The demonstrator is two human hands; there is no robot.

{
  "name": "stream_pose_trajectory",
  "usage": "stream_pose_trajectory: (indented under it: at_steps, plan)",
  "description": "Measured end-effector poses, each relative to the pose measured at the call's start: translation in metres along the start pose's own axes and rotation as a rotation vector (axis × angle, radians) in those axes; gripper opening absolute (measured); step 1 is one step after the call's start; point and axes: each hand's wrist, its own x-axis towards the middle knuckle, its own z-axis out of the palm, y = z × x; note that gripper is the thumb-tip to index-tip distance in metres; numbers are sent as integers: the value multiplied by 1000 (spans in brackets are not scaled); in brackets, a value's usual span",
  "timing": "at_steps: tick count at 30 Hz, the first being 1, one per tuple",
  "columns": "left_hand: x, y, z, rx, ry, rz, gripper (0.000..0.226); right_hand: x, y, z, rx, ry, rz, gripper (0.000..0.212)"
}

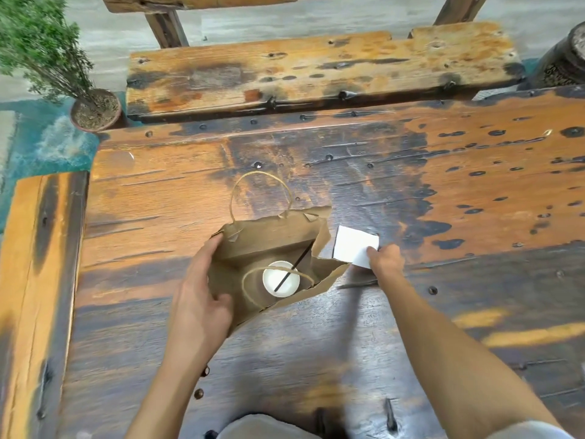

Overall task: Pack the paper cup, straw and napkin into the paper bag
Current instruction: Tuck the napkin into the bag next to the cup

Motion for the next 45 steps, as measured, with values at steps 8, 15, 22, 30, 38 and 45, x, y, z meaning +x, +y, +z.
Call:
stream_pose_trajectory:
  at_steps: [8,15,22,30,38,45]
  plan:
    - [-1,6,-1,29,-19,-25,93,0,6,17,-95,36,96,36]
    - [0,1,-1,17,-17,-4,94,-15,-4,-1,685,-121,130,38]
    - [-1,-2,0,-4,-4,36,93,-75,-42,-50,1317,-498,45,27]
    - [-6,-1,1,-69,-32,72,94,-180,-105,-114,1059,-776,-562,39]
    - [-8,-2,5,-97,-40,131,85,-247,-135,-74,51,-747,-690,21]
    - [-14,-8,2,-86,-26,75,92,-240,-103,-35,75,-758,-183,23]
